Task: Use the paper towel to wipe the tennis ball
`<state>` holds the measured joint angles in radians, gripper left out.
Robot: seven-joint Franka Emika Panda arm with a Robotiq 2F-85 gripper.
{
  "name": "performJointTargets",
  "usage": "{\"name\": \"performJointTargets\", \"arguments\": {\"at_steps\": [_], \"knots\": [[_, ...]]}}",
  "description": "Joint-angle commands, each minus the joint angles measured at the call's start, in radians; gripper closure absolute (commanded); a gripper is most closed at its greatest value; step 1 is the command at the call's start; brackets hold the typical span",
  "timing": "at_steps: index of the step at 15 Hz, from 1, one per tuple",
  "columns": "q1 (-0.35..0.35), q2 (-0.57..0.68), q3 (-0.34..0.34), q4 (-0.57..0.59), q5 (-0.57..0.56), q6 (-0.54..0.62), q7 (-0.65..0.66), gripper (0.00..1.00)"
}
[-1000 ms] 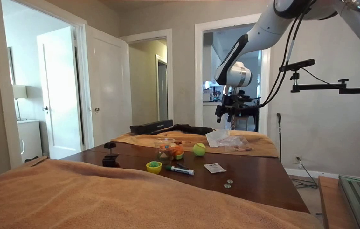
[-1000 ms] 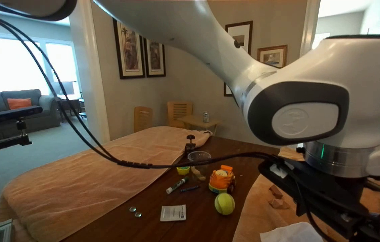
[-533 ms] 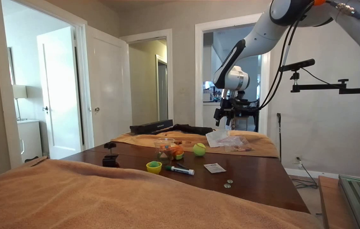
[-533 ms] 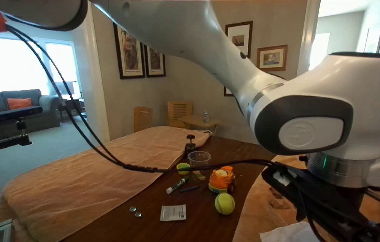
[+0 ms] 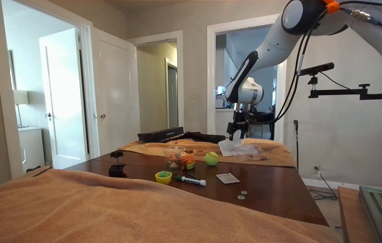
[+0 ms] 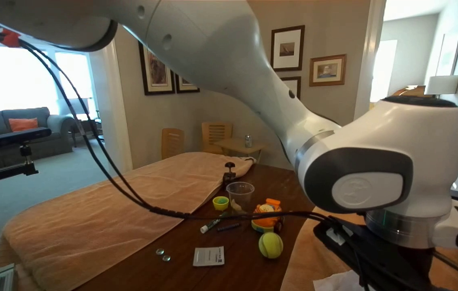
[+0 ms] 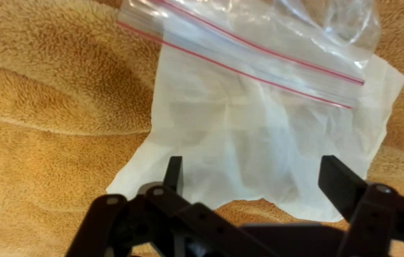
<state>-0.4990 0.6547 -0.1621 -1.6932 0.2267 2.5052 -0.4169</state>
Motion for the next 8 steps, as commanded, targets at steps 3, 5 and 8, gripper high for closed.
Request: {"name": "performJointTargets", "arguments": {"at_steps": [3,5,8], "knots": [[0.011,0.056,0.001,0.040,-0.053,0.065,0.064,0.48],[0.014,0.058,0.005,0.040,-0.057,0.077,0.066,0.62],[0.022,0.031,0.011,0.011,-0.065,0.105,0.060,0.84]]}}
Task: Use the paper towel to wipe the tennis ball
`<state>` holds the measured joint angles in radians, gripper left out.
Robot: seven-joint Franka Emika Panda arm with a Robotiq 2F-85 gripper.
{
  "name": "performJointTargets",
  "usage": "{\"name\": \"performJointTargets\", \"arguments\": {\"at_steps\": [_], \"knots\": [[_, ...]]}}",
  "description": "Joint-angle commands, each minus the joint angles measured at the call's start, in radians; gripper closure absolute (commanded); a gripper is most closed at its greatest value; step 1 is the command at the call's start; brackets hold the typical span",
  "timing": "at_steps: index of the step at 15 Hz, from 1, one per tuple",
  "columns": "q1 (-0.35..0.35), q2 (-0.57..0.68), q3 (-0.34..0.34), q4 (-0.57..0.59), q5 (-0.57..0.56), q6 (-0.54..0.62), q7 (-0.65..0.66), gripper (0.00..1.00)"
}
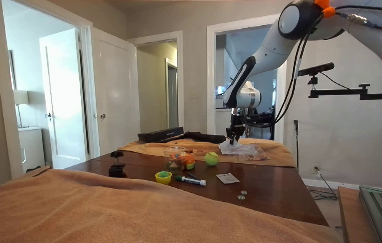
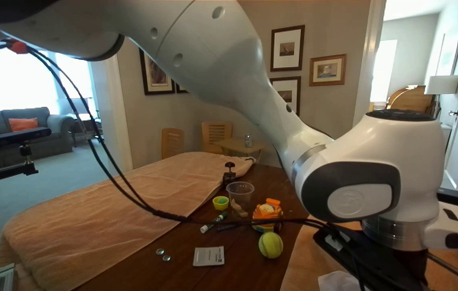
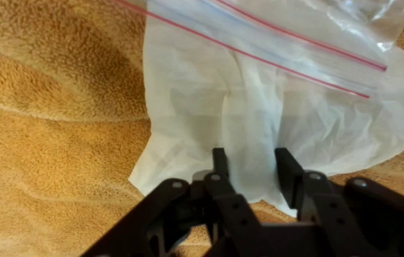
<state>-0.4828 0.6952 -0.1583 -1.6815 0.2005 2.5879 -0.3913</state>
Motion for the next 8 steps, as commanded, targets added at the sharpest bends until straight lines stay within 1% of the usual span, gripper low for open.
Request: {"name": "performJointTargets", "arguments": {"at_steps": [1,2,5,6,8], "knots": [[0.008,-0.007,0.007,0.003,-0.043,0.026,0.037,0.91],[0.007,-0.011,0.011,-0.003,-0.043,0.021,0.033,0.99],[0.015,-0.052,0.016,-0.052,-0.047,0.037,0.023,1.00],[0.026,-0.081,0.009,-0.092,-0.055,0.072,0.023,1.00],[0.033,-0.150,0.014,-0.172,-0.064,0.101,0.008,1.00]]}}
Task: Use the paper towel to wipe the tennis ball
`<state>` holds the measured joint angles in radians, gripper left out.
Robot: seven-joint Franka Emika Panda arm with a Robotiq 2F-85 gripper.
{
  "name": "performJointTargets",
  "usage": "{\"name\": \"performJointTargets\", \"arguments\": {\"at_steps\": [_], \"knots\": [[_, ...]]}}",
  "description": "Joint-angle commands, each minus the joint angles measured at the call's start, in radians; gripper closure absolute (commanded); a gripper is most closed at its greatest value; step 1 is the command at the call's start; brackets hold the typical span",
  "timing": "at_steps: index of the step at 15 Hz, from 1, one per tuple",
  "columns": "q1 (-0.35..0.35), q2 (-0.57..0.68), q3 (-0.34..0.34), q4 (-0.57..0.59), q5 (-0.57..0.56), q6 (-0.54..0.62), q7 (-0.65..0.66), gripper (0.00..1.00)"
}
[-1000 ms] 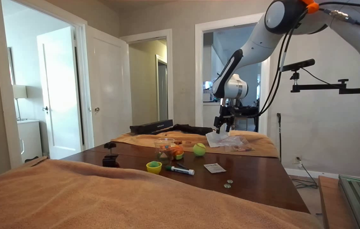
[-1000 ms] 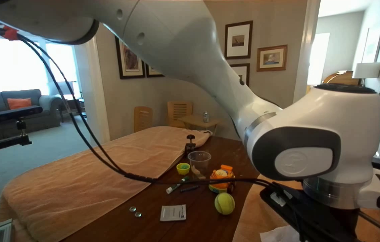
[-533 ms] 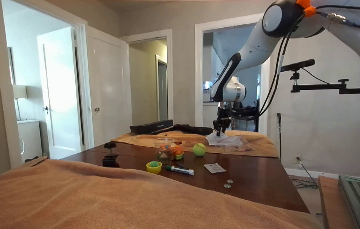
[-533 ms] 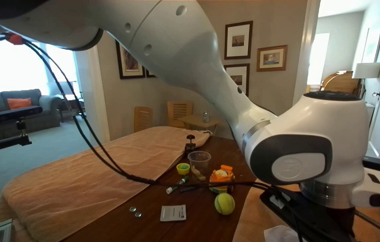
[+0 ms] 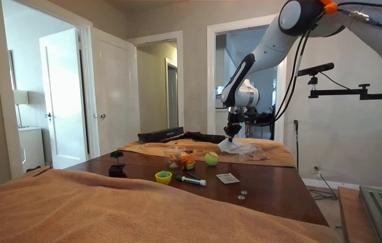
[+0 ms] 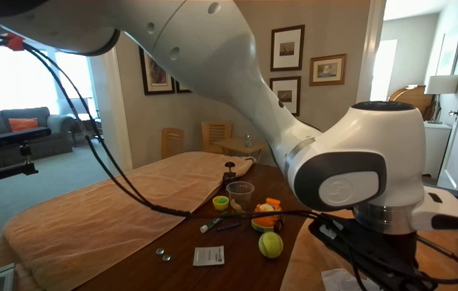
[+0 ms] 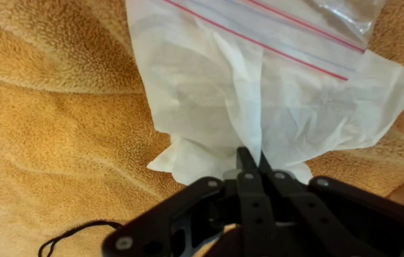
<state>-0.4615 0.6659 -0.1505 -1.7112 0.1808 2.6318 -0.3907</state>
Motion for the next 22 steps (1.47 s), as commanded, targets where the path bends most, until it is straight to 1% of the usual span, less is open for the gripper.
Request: {"name": "performJointTargets", "arguments": {"at_steps": [1,3,7,10,13,16,18,19,22], "knots": [[0.016,-0.161,0.006,-0.185,-0.052,0.059,0.001,1.00],[0.016,-0.244,0.017,-0.272,-0.067,0.054,-0.031,1.00],[0.012,-0.420,0.051,-0.462,-0.050,0.112,-0.138,1.00],[0.024,-0.531,0.066,-0.575,-0.032,0.103,-0.226,1.00],[0.045,-0.616,0.080,-0.654,0.050,0.078,-0.354,1.00],[0.098,-0.628,0.064,-0.658,0.126,0.032,-0.441,1.00],[0.130,-0.595,0.057,-0.624,0.154,-0.009,-0.465,1.00],[0.141,-0.575,0.056,-0.601,0.169,-0.054,-0.470,1.00],[0.165,-0.528,0.063,-0.560,0.222,-0.107,-0.517,1.00]]}}
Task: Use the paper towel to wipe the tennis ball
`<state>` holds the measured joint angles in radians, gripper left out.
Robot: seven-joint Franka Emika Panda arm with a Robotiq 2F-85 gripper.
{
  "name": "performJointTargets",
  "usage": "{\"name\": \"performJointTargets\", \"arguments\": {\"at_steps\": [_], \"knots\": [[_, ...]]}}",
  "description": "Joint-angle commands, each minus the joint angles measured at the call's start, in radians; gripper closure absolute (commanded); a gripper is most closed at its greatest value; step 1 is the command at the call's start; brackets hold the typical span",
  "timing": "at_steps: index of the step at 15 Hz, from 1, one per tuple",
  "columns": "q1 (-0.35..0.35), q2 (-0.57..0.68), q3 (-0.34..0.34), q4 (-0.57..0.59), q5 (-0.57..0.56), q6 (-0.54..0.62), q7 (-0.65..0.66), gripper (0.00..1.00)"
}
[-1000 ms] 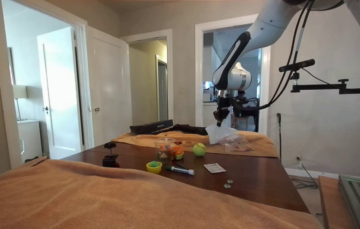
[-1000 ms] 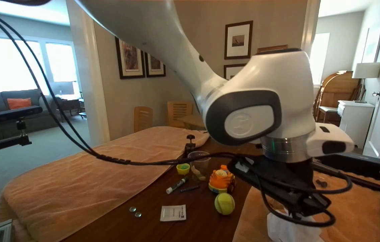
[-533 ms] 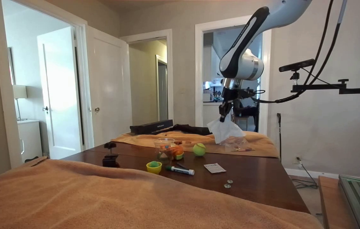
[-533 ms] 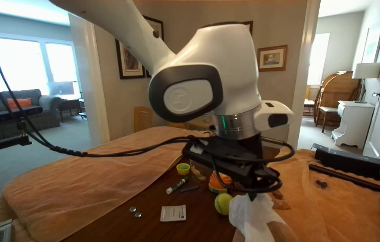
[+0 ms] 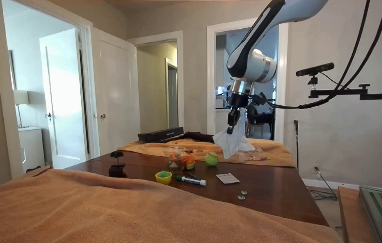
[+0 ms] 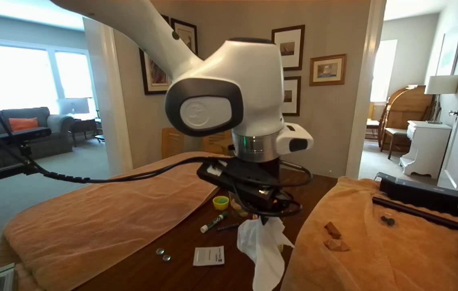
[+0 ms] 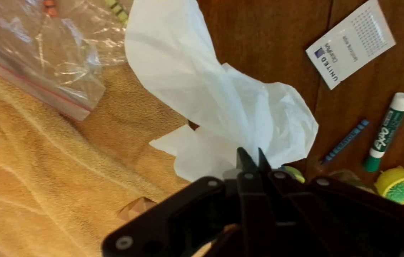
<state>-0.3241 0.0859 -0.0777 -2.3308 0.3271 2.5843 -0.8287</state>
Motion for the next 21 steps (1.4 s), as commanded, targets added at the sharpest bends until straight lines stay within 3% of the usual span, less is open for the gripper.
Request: {"name": "performJointTargets", "arguments": {"at_steps": [1,10,21], "knots": [[0.030,0.072,-0.003,0.077,0.108,-0.063,-0.119,1.00],[-0.009,0.253,0.052,0.214,0.170,-0.051,-0.304,1.00],[-0.054,0.397,0.090,0.320,0.121,-0.040,-0.321,1.00]]}}
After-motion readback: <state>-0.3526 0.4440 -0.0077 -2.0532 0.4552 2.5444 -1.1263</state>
